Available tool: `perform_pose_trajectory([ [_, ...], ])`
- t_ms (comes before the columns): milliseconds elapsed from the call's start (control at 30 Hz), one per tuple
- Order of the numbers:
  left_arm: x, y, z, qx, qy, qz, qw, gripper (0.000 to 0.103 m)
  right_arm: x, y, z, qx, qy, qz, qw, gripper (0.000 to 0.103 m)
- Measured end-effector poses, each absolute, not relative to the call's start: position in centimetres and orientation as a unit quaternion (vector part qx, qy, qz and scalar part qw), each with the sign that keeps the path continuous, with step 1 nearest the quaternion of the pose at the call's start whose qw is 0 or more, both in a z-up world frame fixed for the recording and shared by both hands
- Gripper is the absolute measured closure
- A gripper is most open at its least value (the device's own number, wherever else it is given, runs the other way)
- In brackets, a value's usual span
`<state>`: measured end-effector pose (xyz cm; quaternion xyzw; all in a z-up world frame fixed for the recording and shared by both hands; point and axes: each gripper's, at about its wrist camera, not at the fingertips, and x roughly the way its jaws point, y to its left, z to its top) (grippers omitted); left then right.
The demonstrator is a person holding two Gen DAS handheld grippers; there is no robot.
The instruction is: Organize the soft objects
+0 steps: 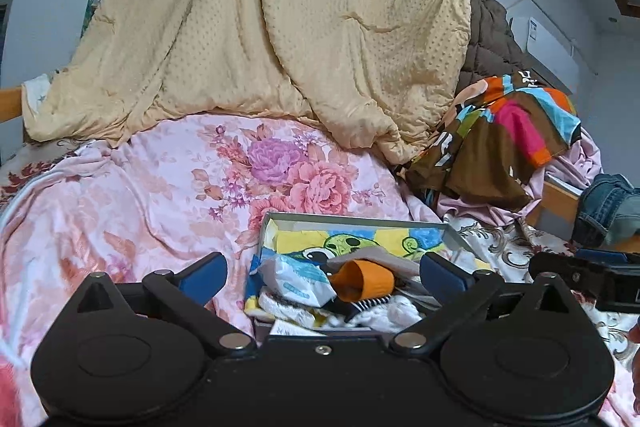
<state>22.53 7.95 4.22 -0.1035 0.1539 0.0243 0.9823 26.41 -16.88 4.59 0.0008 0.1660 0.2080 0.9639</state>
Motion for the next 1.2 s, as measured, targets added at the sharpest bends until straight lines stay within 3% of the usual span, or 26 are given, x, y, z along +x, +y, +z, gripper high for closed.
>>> perform_pose_trajectory([
  [600, 12.3, 4.2, 3.9, -0.1, 0.156, 0.027, 0.982, 0.001, 17.9, -19.5, 3.6, 0.019, 0.175, 0.221, 0.959, 0.0],
  [1200, 9.0, 3.8, 3.1, -0.111, 0.173, 0.04, 0.978, 0.001, 14.7, -20.8, 1.3, 0.037, 0.191, 0.209, 0.958, 0.0],
])
